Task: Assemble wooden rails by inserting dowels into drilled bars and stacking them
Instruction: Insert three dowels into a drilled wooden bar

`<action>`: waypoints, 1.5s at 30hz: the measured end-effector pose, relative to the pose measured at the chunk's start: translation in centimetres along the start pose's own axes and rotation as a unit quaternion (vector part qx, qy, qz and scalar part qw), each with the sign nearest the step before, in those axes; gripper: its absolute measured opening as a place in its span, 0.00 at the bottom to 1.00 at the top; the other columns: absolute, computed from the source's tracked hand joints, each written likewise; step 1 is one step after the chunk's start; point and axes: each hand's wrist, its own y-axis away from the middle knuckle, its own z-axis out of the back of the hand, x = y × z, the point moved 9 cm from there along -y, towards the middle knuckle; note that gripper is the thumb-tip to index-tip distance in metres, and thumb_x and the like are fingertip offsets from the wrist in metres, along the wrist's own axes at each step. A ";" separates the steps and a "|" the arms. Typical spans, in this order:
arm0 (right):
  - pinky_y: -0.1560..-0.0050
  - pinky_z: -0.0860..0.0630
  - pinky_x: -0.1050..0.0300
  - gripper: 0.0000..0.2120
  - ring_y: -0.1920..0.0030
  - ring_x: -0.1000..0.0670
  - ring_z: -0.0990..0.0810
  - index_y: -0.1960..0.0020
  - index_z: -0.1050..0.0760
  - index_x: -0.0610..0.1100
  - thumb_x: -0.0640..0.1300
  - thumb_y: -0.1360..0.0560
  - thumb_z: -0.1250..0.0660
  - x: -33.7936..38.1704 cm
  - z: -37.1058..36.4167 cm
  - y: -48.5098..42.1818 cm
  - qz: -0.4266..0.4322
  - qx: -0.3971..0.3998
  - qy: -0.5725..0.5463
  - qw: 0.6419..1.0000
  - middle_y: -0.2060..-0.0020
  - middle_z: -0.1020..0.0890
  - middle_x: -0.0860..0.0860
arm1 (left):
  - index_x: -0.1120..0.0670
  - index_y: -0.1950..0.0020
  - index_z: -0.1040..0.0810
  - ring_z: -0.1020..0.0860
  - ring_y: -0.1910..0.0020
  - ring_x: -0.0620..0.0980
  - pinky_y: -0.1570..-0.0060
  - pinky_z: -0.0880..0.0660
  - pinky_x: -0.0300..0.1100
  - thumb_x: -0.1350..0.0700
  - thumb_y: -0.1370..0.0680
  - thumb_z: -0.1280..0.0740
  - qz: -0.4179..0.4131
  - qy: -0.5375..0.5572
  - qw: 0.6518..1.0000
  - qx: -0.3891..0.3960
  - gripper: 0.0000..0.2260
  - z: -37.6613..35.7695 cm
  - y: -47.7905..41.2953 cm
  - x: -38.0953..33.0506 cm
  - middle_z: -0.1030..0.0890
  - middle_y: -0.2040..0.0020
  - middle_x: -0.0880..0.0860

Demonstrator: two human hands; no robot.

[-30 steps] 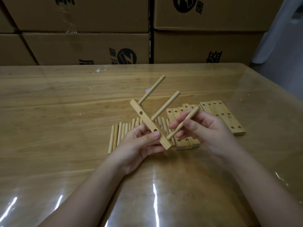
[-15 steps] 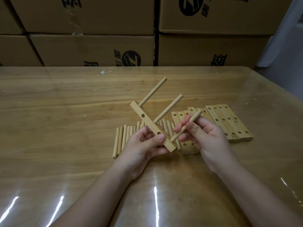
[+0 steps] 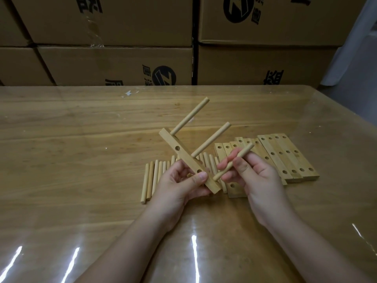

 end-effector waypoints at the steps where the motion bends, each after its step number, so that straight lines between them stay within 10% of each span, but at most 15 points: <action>1: 0.61 0.22 0.62 0.08 0.66 0.51 0.20 0.54 0.23 0.44 0.47 0.29 0.37 0.1 0.1 0.0 0.001 0.001 -0.001 1.000 0.62 0.16 0.46 | 0.61 0.44 0.23 0.17 0.51 0.59 0.61 0.19 0.43 0.62 0.31 0.28 0.004 0.005 1.000 0.003 0.17 -0.1 0.0 0.0 0.17 0.49 0.60; 11: 0.60 0.25 0.70 0.19 0.59 0.62 0.21 0.48 0.22 0.53 0.60 0.36 0.35 -0.3 0.0 0.2 -0.029 0.052 0.146 0.987 0.57 0.18 0.60 | 0.58 0.49 0.21 0.18 0.48 0.59 0.55 0.20 0.45 0.59 0.37 0.22 -0.019 0.007 1.000 0.000 0.19 -0.2 -0.1 -0.3 0.16 0.50 0.59; 16: 0.51 0.21 0.57 0.11 0.52 0.54 0.20 0.50 0.22 0.57 0.55 0.32 0.31 -1.0 -0.9 0.5 -0.035 0.095 0.238 0.966 0.54 0.18 0.56 | 0.60 0.47 0.24 0.18 0.47 0.60 0.53 0.20 0.45 0.60 0.35 0.21 -0.036 0.004 0.999 0.002 0.20 -0.1 -0.1 -0.6 0.17 0.49 0.61; 26: 0.60 0.24 0.69 0.09 0.59 0.58 0.20 0.52 0.21 0.55 0.43 0.29 0.31 0.1 2.4 -0.7 -0.056 0.056 0.203 0.976 0.58 0.17 0.57 | 0.54 0.41 0.24 0.18 0.47 0.58 0.62 0.19 0.45 0.45 0.34 0.24 -0.095 0.061 0.991 -0.071 0.26 1.6 -0.3 -3.5 0.17 0.46 0.57; 38: 0.63 0.26 0.70 0.08 0.64 0.58 0.20 0.51 0.20 0.52 0.45 0.29 0.31 0.1 3.1 -1.0 -0.065 0.059 0.206 0.975 0.61 0.17 0.56 | 0.54 0.52 0.17 0.17 0.50 0.58 0.67 0.19 0.39 0.51 0.29 0.33 -0.069 0.034 0.993 -0.085 0.10 2.4 -0.8 -2.7 0.16 0.53 0.58; 45: 0.65 0.24 0.63 0.24 0.63 0.49 0.17 0.45 0.23 0.48 0.54 0.40 0.30 -0.9 2.8 -0.9 -0.091 0.044 0.121 0.988 0.59 0.16 0.50 | 0.59 0.48 0.25 0.17 0.51 0.58 0.69 0.20 0.38 0.56 0.28 0.34 -0.080 0.021 0.992 -0.099 0.12 2.5 -0.8 -2.6 0.16 0.53 0.57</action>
